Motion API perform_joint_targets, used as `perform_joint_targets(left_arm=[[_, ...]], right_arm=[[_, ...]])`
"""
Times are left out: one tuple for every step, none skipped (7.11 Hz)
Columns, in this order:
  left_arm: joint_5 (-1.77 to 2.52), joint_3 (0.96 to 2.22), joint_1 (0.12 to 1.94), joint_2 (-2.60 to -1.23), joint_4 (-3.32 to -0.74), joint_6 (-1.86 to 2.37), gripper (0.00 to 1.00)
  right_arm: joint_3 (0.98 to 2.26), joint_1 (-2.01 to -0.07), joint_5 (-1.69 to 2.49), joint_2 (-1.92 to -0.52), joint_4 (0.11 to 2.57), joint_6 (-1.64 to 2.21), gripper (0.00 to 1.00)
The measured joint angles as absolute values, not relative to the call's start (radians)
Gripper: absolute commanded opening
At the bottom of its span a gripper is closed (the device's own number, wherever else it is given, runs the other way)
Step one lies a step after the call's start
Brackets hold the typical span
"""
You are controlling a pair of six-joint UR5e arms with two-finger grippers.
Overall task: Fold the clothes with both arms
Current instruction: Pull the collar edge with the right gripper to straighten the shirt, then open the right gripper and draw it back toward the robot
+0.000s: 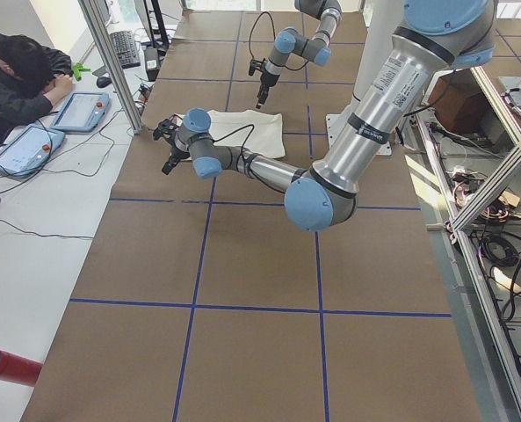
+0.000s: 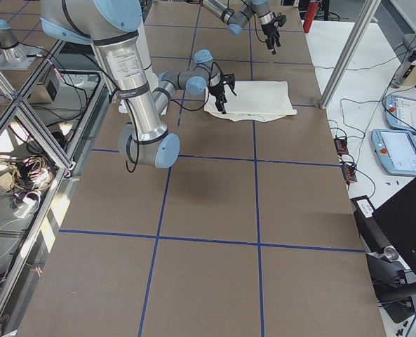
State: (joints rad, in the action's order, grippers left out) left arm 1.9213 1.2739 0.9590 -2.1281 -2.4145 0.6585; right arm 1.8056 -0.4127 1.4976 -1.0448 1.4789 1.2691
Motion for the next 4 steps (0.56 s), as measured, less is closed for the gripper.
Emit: perform_joint_targets(left_arm=[[1.934, 1.312, 0.959, -2.106, -2.412, 0.651, 1.00], [1.942, 1.339, 0.958, -2.096, -2.412, 0.645, 1.00], [1.948, 1.353, 0.955, -2.092, -2.414, 0.618, 1.00], [1.951, 1.365, 0.951, -2.074, -2.411, 0.561, 1.00]], right_arm=[[1.814, -0.413, 1.487, -1.034, 1.497, 1.235, 1.00], [1.818, -0.421, 1.478, -1.030, 1.495, 1.185, 1.00], [1.819, -0.436, 1.471, -1.026, 1.467, 1.071, 1.00], [1.819, -0.437, 1.461, -1.021, 1.456, 0.943, 1.00]])
